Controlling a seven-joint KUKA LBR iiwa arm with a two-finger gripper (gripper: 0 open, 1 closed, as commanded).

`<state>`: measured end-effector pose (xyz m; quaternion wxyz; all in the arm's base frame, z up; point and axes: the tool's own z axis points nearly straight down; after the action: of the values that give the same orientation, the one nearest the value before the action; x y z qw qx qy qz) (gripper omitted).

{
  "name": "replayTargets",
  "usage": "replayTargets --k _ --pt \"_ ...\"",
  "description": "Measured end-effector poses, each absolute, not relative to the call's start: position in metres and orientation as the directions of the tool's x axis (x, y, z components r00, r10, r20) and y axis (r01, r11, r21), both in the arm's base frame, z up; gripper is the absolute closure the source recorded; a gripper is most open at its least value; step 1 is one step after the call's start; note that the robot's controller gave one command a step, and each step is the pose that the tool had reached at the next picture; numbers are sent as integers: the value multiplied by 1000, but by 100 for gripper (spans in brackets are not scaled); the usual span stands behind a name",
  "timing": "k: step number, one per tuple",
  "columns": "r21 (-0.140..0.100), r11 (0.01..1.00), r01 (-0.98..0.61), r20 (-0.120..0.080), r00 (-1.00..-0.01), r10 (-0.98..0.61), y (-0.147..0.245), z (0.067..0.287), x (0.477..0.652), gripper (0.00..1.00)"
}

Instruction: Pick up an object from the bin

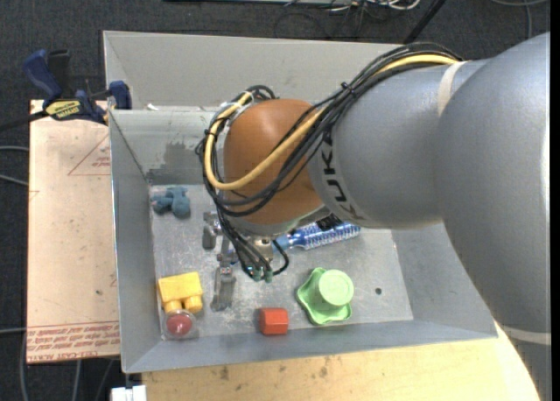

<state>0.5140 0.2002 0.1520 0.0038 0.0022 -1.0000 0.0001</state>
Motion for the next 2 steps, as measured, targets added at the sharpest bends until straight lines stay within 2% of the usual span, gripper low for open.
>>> replayTargets --k 1,2 --pt "-3 999 -48 5 -999 -48 254 68 499 0" --pt "2 999 -51 -3 -999 -51 253 102 494 0"
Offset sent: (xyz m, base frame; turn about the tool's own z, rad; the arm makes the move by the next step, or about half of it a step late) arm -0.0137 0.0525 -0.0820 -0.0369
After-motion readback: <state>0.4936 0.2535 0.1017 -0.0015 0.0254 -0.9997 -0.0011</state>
